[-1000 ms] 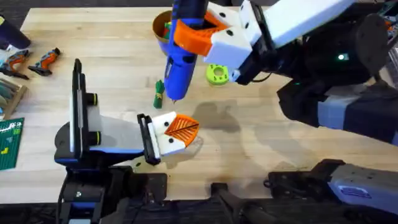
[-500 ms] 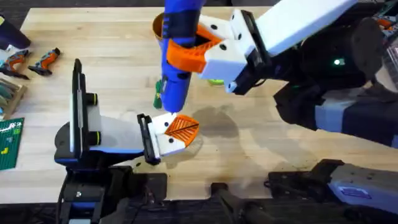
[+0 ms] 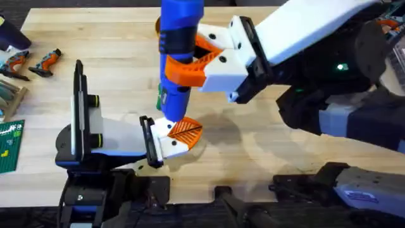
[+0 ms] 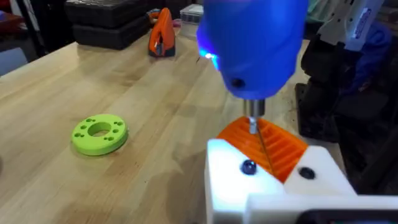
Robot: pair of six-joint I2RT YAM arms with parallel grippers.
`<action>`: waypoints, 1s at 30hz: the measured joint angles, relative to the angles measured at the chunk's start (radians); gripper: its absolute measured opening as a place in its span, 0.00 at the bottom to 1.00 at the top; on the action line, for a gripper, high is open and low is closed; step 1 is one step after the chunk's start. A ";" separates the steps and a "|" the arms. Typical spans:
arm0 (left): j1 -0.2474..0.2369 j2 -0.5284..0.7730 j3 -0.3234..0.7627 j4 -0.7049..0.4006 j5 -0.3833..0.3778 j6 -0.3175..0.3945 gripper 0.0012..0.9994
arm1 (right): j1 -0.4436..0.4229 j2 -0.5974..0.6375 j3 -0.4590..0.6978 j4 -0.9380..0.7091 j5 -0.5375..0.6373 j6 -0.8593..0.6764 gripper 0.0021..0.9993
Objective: Pick up the gripper from the table and insert it into the empty holder that is missing its gripper. Then pick up a screw, insert it into the mounting hole, and use the screwdriver to tighten it. Finally, clean up the table by picking up the vegetable and placing it into the bucket.
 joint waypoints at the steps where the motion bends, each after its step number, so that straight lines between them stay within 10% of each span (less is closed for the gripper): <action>1: 0.000 0.000 0.000 0.000 0.000 0.000 0.01 | 0.001 0.000 0.000 -0.002 0.000 -0.004 0.02; 30: 0.000 0.000 0.000 0.000 0.000 0.000 0.01 | 0.051 0.000 0.003 -0.029 -0.037 -0.113 0.02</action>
